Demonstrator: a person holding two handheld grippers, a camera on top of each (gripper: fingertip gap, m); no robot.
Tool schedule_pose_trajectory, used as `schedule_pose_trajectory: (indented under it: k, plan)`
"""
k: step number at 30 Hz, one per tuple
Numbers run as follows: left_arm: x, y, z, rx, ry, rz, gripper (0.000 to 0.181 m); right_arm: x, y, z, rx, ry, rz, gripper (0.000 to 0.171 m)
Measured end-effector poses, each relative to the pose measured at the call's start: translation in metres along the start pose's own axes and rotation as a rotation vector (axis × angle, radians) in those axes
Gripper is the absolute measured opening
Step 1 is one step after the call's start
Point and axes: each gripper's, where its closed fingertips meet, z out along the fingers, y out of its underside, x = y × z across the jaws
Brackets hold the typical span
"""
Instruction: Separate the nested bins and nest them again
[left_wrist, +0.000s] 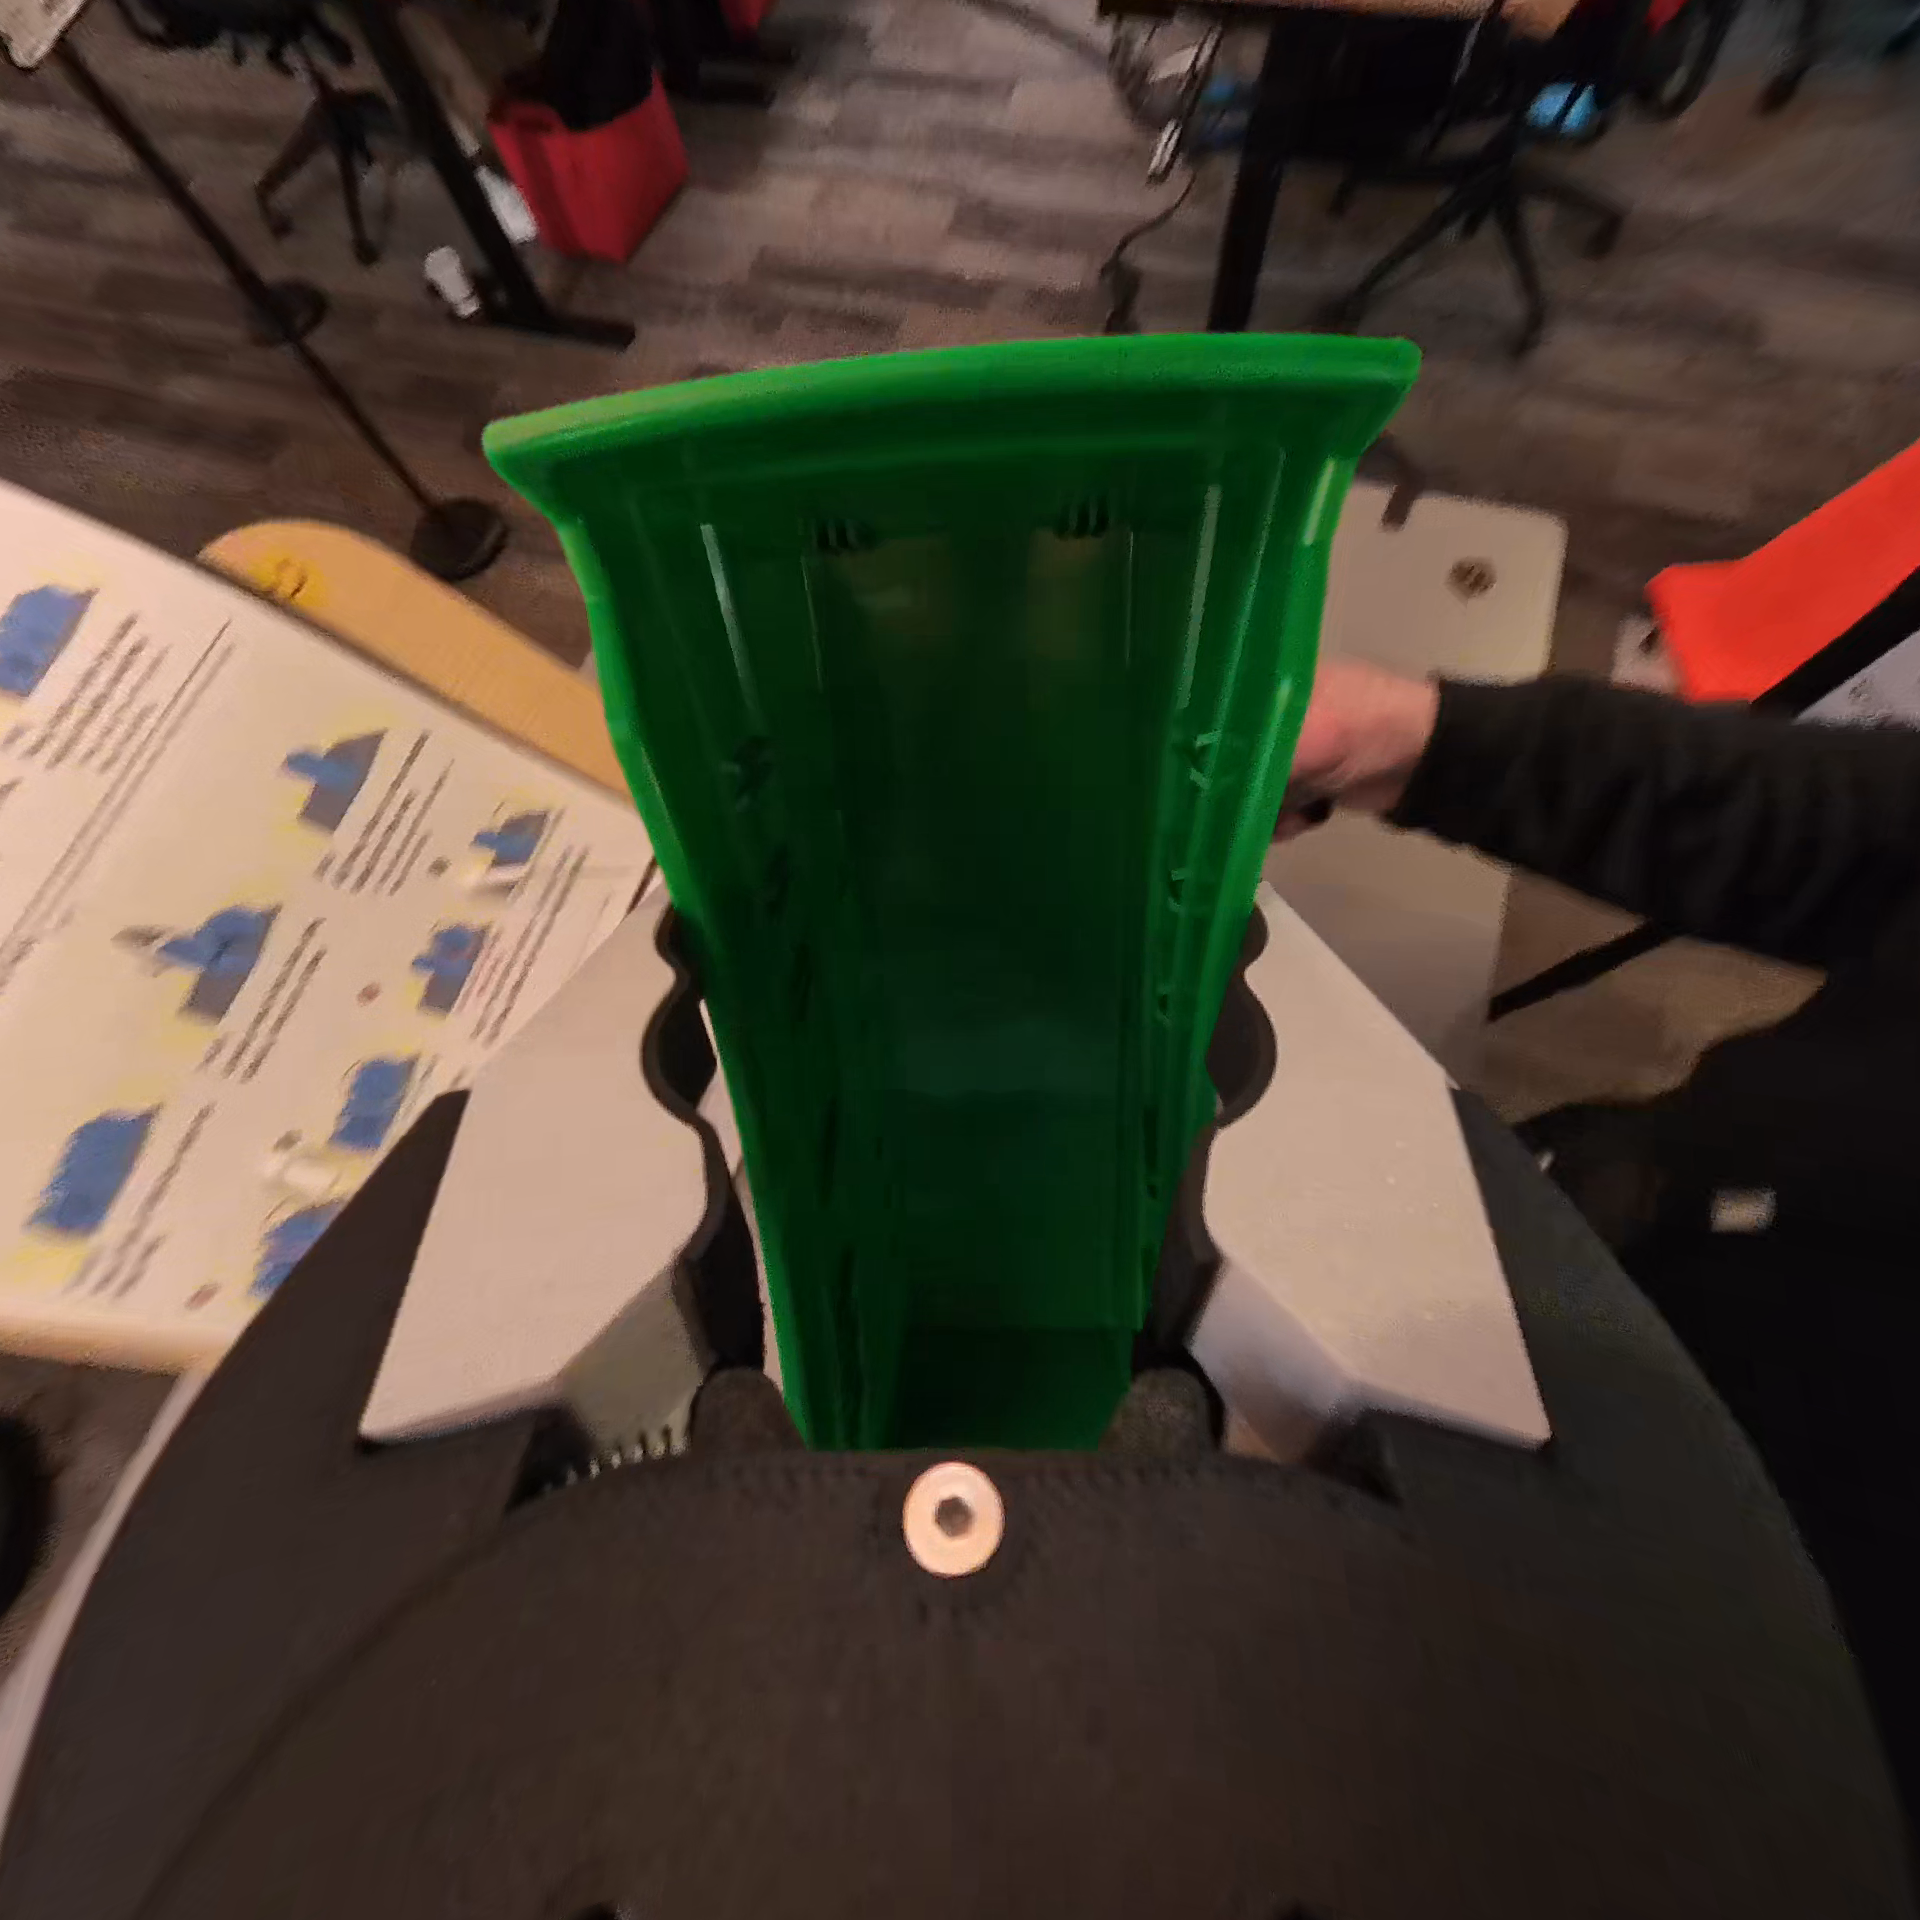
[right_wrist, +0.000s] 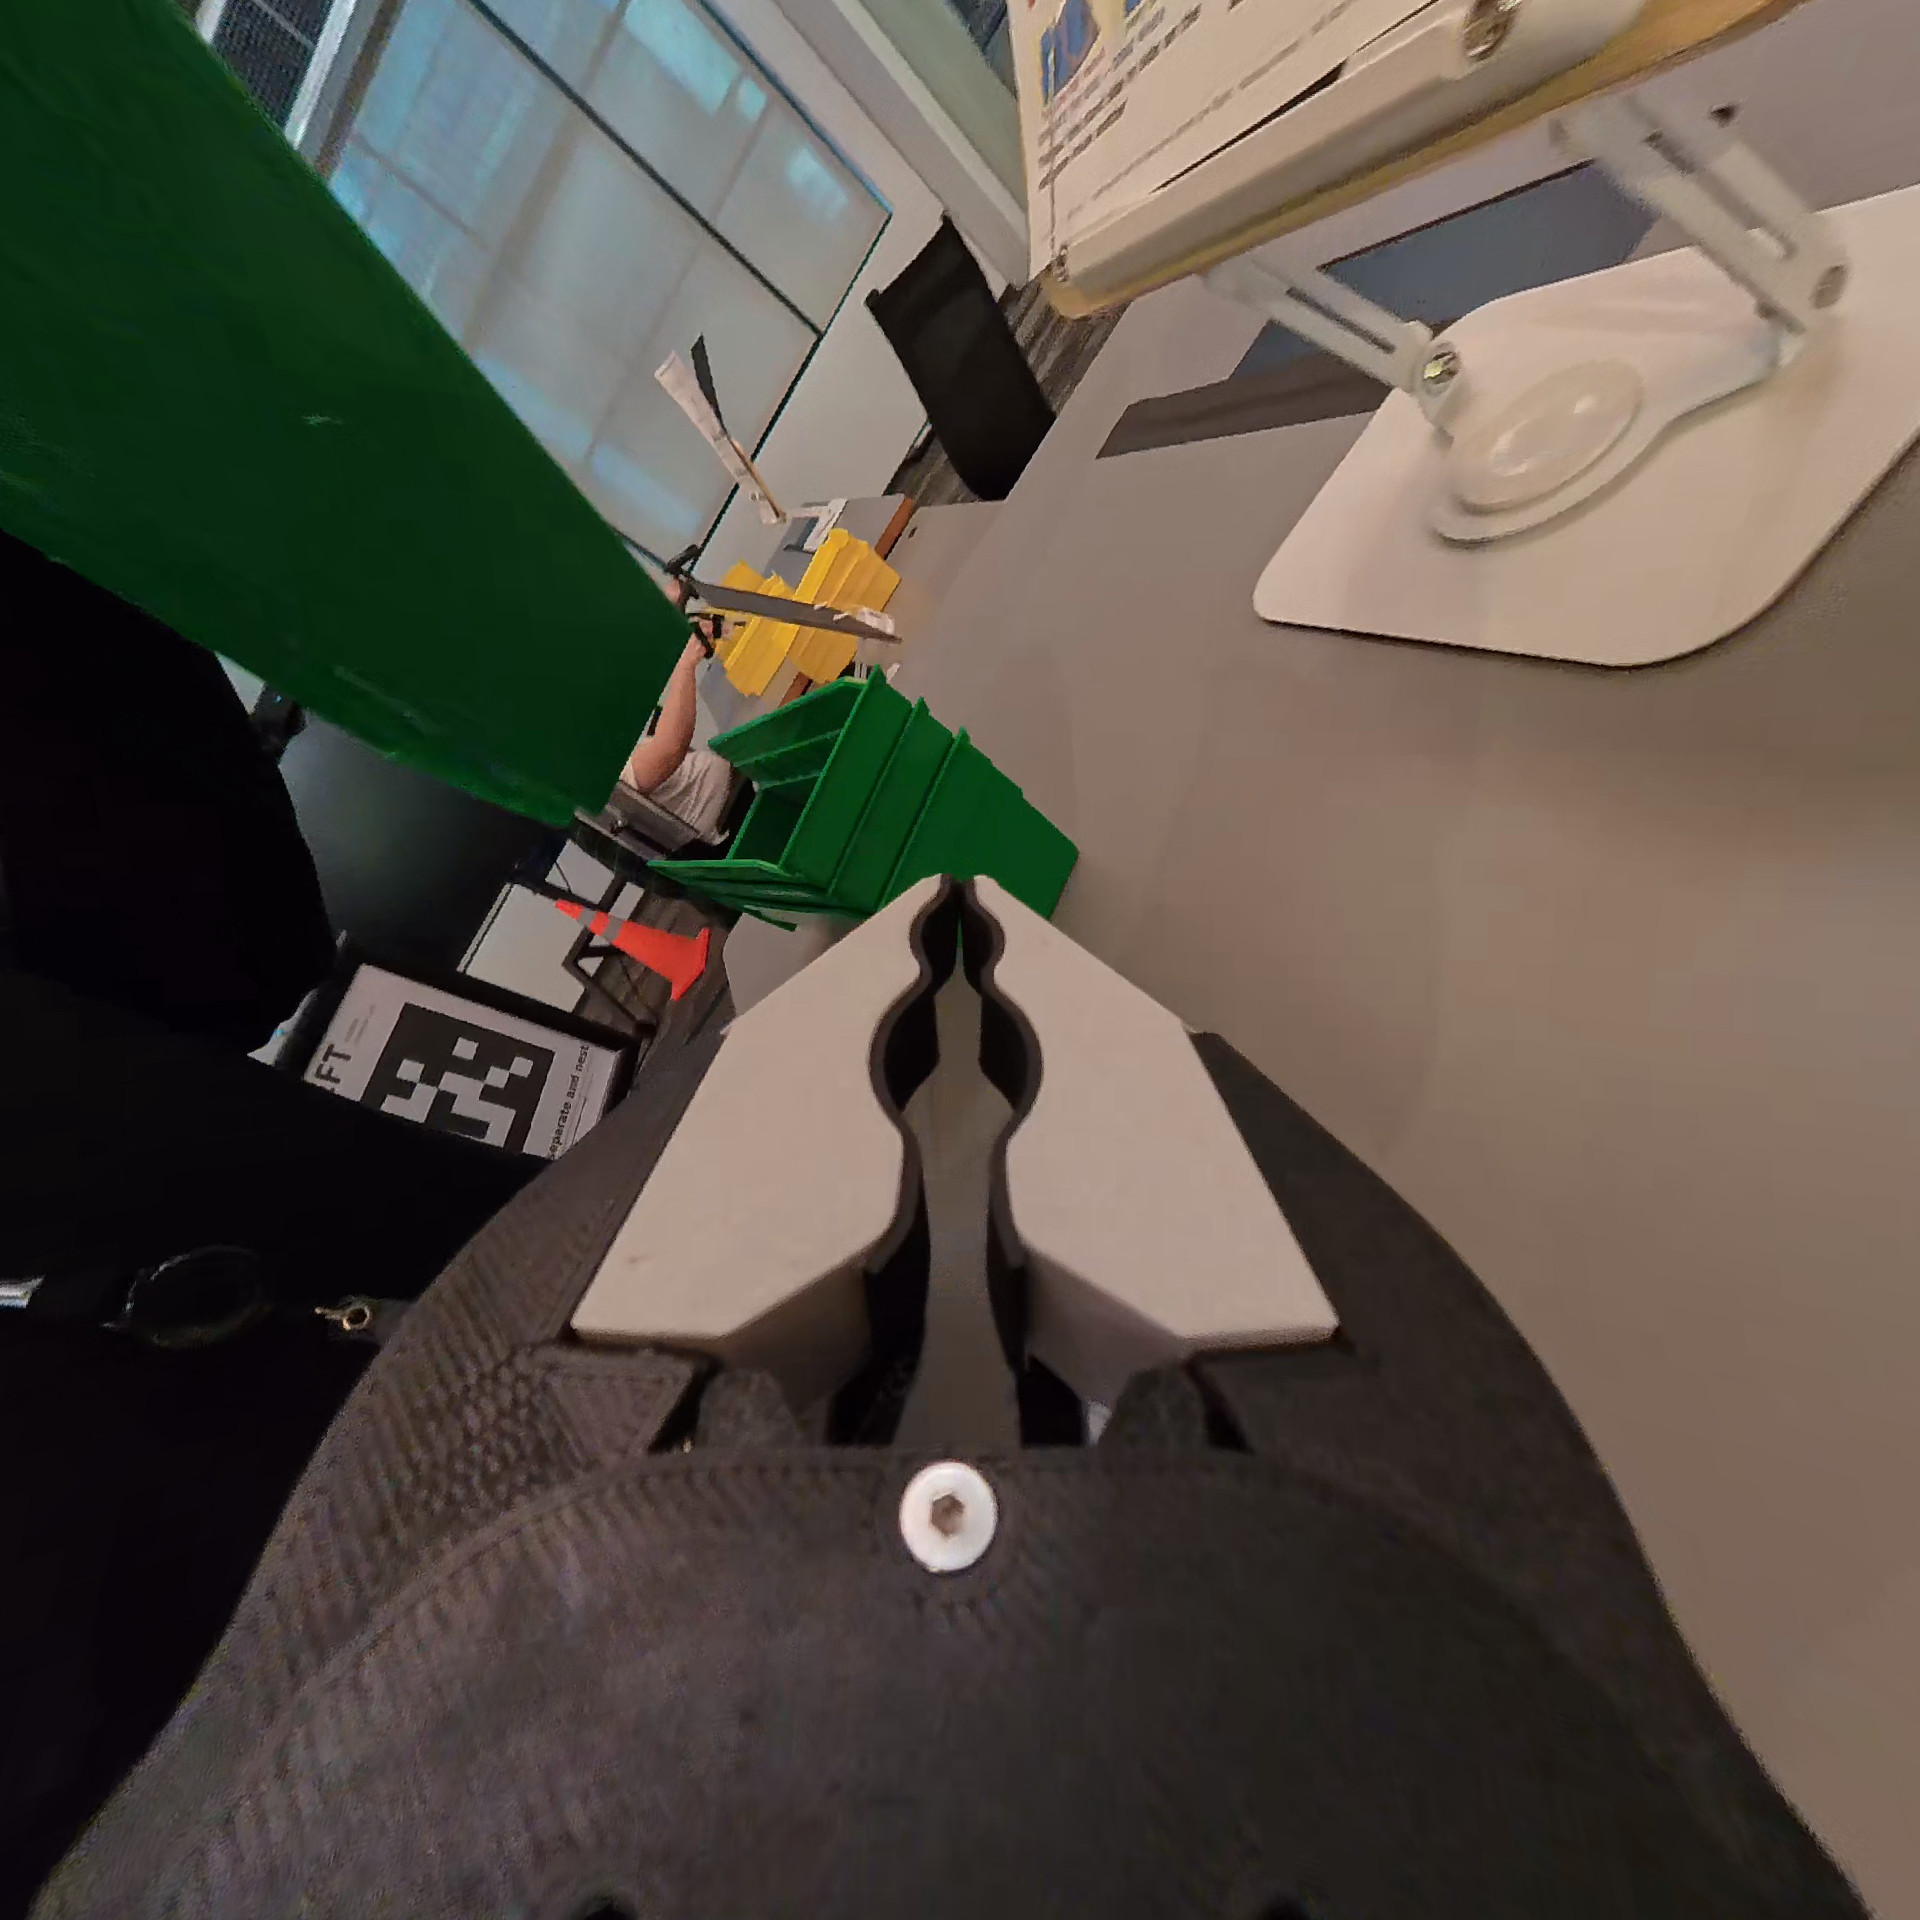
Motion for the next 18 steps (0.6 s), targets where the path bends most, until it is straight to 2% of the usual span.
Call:
schedule_pose_trajectory:
  k: [3,6,9,12,16,18]
  plan:
    - [0.013,-0.024,0.039,0.066,0.082,-0.066,0.098,0.014,0.000,-0.028,0.052,0.049,0.022,0.000]
    - [0.013,-0.011,0.095,0.053,0.137,-0.202,0.098,0.031,0.000,-0.061,0.118,0.116,0.052,0.000]
    - [0.012,0.029,0.157,-0.018,0.187,-0.390,0.099,0.041,0.002,-0.089,0.166,0.171,0.063,0.000]
    - [0.013,0.077,0.206,-0.116,0.192,-0.528,0.100,0.030,0.003,-0.102,0.188,0.146,0.034,0.000]
    - [0.016,0.133,0.253,-0.241,0.176,-0.652,0.101,0.016,0.012,-0.092,0.169,0.108,0.021,0.000]
    - [0.019,0.150,0.267,-0.284,0.180,-0.714,0.103,0.012,0.020,-0.079,0.144,0.093,0.029,0.000]
